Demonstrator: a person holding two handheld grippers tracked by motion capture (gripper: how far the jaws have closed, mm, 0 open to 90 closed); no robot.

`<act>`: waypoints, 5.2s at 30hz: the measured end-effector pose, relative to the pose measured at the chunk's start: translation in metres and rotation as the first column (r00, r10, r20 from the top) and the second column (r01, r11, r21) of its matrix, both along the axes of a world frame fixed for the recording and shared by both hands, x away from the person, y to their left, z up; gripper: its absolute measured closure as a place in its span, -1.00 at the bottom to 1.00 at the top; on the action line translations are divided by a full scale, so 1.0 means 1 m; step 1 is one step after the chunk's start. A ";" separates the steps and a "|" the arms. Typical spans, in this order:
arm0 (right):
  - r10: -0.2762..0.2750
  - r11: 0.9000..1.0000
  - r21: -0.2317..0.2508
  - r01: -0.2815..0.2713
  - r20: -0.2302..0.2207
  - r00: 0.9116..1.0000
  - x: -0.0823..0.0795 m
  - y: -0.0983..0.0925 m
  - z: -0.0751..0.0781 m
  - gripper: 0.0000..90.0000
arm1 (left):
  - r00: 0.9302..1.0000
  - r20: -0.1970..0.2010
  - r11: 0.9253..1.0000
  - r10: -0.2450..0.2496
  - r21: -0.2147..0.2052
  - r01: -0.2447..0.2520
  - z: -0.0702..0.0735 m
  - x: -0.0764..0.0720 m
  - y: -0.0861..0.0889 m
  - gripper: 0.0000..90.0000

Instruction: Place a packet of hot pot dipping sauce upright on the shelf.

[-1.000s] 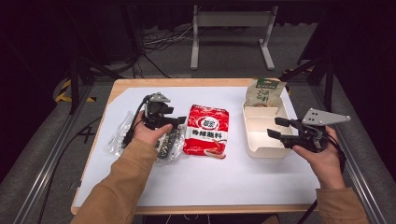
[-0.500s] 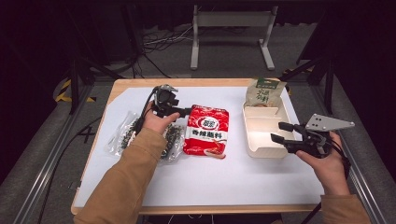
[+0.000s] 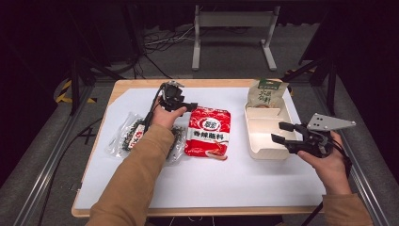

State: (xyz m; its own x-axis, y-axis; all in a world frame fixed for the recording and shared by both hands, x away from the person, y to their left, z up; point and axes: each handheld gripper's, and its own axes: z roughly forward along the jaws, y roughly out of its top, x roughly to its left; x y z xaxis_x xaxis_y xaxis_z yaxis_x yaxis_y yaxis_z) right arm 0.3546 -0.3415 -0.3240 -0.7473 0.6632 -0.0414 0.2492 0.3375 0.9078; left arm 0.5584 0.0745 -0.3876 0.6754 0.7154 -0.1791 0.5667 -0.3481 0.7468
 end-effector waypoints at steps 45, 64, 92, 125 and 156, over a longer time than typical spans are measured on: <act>0.017 0.999 0.039 -0.016 -0.029 0.999 0.005 0.000 -0.005 -0.13 | 0.989 -0.134 0.995 -0.068 0.065 0.077 -0.046 0.022 -0.026 0.48; 0.015 0.999 0.038 -0.014 -0.030 0.999 0.005 -0.001 -0.006 -0.07 | 0.988 -0.126 0.989 -0.086 0.110 0.100 -0.026 0.012 -0.018 1.00; 0.038 0.999 0.034 -0.037 -0.010 0.999 0.003 0.005 -0.001 -0.01 | 0.964 0.076 0.966 -0.253 -0.027 0.256 0.056 -0.068 0.002 1.00; 0.138 0.990 0.003 -0.138 -0.010 0.990 -0.005 0.024 0.003 -0.14 | 0.830 0.328 0.882 -0.451 0.023 0.470 0.116 -0.170 0.003 1.00; 0.329 0.944 0.016 -0.330 -0.116 0.937 0.001 0.075 -0.035 0.03 | 0.753 0.398 0.814 -0.524 -0.027 0.581 0.143 -0.203 -0.014 1.00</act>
State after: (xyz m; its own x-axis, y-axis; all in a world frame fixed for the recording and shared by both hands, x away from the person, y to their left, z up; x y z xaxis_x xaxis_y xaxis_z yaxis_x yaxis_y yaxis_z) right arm 0.3556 -0.2667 -0.3595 -0.9236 0.3791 0.0567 0.2269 0.4217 0.8779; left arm 0.3551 0.0608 -0.2445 0.9794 0.1829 0.0852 -0.0067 -0.3925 0.9197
